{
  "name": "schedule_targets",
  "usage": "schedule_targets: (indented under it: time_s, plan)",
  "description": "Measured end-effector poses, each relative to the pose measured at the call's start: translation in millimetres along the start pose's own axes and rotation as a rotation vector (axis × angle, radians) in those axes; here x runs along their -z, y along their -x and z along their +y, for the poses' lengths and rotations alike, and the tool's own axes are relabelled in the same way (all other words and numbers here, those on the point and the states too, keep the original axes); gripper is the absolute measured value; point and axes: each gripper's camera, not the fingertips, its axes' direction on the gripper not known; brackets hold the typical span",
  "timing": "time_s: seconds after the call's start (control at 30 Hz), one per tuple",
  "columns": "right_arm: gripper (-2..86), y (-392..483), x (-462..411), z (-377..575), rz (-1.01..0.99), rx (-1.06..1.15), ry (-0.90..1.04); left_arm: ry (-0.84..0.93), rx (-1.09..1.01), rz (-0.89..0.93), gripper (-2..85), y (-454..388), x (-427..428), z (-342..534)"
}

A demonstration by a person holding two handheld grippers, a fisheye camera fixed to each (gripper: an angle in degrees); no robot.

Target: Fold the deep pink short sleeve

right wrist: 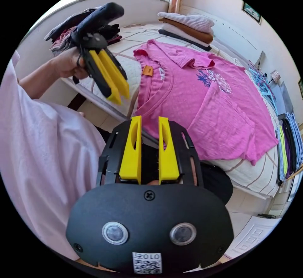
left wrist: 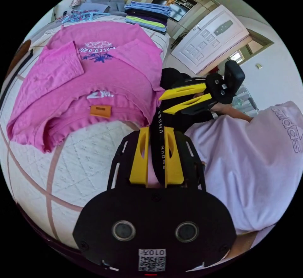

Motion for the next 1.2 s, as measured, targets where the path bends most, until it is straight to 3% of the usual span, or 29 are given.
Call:
schedule_targets:
  time_s: [0.23,0.37,0.6,0.83,0.97,1.07,1.2]
  plan:
    - [8.5,-22.0,-23.9,24.2,0.027,-0.038,-0.019,0.034,0.033,-0.196,3.1,-11.2,-28.8,-3.4]
    - [8.5,-29.2,-47.8,36.9,0.031,-0.044,-0.008,0.027,0.022,-0.211,1.8,-14.5,-29.1,2.8]
    - [9.8,-15.2,-96.3,40.0,0.087,0.052,0.074,-0.042,0.021,0.03,-0.1,-5.8,2.8,15.2]
    - [7.5,-0.2,-97.4,56.6,0.354,0.022,-0.149,-0.178,-0.009,0.209,0.0,-3.6,44.8,25.5]
    - [3.0,-12.1,-91.5,60.7,0.326,0.032,-0.224,-0.243,-0.082,0.194,0.5,-11.4,48.1,44.1]
    - [1.9,-29.0,-78.9,57.5,0.243,-0.002,-0.209,-0.303,-0.146,0.04,2.0,-19.5,62.7,74.8]
    - [1.4,-59.4,-54.6,55.6,0.12,-0.075,-0.221,-0.18,-0.177,-0.505,5.4,-22.8,63.6,124.2]
